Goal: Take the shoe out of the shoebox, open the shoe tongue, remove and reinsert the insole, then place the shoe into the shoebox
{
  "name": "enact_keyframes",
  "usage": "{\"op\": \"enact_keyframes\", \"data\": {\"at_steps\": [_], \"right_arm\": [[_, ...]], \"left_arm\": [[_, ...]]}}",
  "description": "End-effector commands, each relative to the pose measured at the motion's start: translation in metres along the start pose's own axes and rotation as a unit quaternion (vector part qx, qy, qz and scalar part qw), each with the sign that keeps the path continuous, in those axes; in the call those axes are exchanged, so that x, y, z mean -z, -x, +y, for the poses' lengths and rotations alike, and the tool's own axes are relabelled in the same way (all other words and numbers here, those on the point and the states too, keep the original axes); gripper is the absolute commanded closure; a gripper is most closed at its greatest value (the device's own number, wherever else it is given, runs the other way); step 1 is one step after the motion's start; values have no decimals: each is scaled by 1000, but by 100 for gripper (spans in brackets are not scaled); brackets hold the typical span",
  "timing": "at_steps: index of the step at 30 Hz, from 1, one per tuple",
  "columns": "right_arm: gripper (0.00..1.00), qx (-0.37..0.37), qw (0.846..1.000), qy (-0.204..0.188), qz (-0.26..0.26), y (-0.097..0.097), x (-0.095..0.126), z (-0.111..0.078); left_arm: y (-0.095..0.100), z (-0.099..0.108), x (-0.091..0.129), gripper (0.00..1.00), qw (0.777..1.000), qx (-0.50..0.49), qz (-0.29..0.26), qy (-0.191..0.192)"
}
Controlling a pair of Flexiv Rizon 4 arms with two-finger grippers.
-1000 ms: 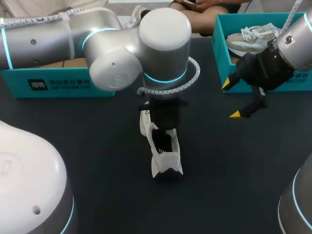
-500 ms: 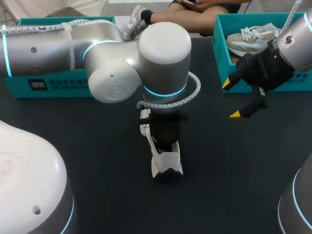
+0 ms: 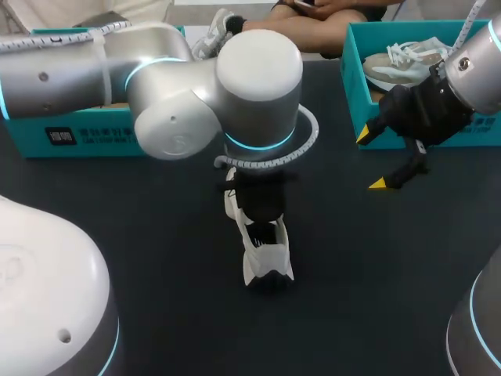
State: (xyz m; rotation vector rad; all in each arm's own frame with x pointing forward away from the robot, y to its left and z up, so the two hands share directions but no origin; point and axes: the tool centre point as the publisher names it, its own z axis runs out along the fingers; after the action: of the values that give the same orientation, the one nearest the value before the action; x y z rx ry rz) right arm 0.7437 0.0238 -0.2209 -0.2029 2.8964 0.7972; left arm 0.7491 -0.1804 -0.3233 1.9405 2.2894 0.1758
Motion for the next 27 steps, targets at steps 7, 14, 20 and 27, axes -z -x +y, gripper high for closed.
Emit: {"op": "enact_keyframes", "data": {"at_steps": [7, 14, 20, 27], "right_arm": [[0, 0, 1000, -2, -1, 0, -1, 0], [0, 0, 1000, -2, -1, 0, -1, 0], [0, 0, 1000, -2, -1, 0, -1, 0], [0, 0, 1000, -2, -1, 0, -1, 0]], "left_arm": [[4, -12, -15, 62, 1000, -8, 7, -20], [-2, -11, 8, 62, 1000, 1, -5, -12], [-4, -4, 15, 62, 1000, 10, -12, -8], [4, -14, -10, 64, 1000, 6, -1, -24]]}}
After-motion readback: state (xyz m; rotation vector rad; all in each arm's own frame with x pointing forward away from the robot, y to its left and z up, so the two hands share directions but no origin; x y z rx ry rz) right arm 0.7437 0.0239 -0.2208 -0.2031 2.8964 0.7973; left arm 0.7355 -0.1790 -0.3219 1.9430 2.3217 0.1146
